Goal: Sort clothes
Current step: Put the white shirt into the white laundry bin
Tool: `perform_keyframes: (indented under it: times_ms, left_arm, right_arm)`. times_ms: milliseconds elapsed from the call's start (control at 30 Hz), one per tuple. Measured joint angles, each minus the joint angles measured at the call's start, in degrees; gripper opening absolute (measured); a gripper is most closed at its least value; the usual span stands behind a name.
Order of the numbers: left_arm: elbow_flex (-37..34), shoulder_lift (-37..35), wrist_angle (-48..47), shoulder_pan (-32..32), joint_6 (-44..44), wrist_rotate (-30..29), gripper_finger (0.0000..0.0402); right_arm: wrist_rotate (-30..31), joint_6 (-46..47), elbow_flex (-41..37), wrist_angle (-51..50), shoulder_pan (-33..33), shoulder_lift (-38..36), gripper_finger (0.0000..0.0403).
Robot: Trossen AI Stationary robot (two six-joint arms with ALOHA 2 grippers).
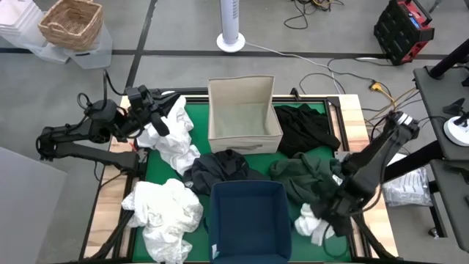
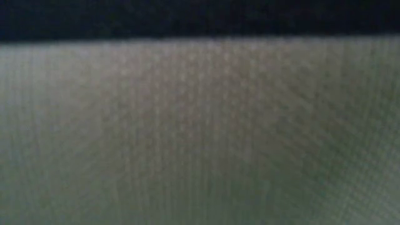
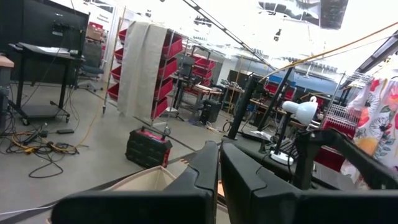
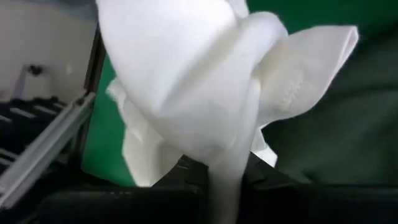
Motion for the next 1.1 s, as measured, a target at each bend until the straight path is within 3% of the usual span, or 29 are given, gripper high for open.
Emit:
perform_keyframes:
  times_ms: [167, 367, 500, 733, 900, 1100]
  left_arm:
    - [0.0, 0.1, 0.0, 0.0, 0.0, 0.0, 0.0]
    - [0.0, 0.1, 0.0, 0.0, 0.0, 0.0, 0.0]
    - [0.0, 0.2, 0.0, 0.0, 0.0, 0.0, 0.0]
    - [0.0, 0.6, 0.0, 0.0, 0.0, -1.6, 0.0]
    - [0.0, 0.7, 0.2, 0.0, 0.0, -1.9, 0.0]
    - [0.0, -0.1, 0.8, 0.0, 0.0, -1.9, 0.0]
  right_arm:
    - [10.6, 5.0, 9.1, -7.9, -0.8, -4.4, 0.0017]
    - [25.1, 5.8, 19.2, -7.8, -3.5, -6.7, 0.0017]
    - [29.1, 2.9, 25.4, -7.0, -8.2, -6.0, 0.0017]
    - [27.5, -9.2, 29.7, 8.4, -17.6, -3.1, 0.0016]
    - [19.6, -14.5, 29.7, 20.3, -23.9, -0.1, 0.0016]
    - [8.2, -17.7, 29.7, 26.4, -29.1, 5.6, 0.0016]
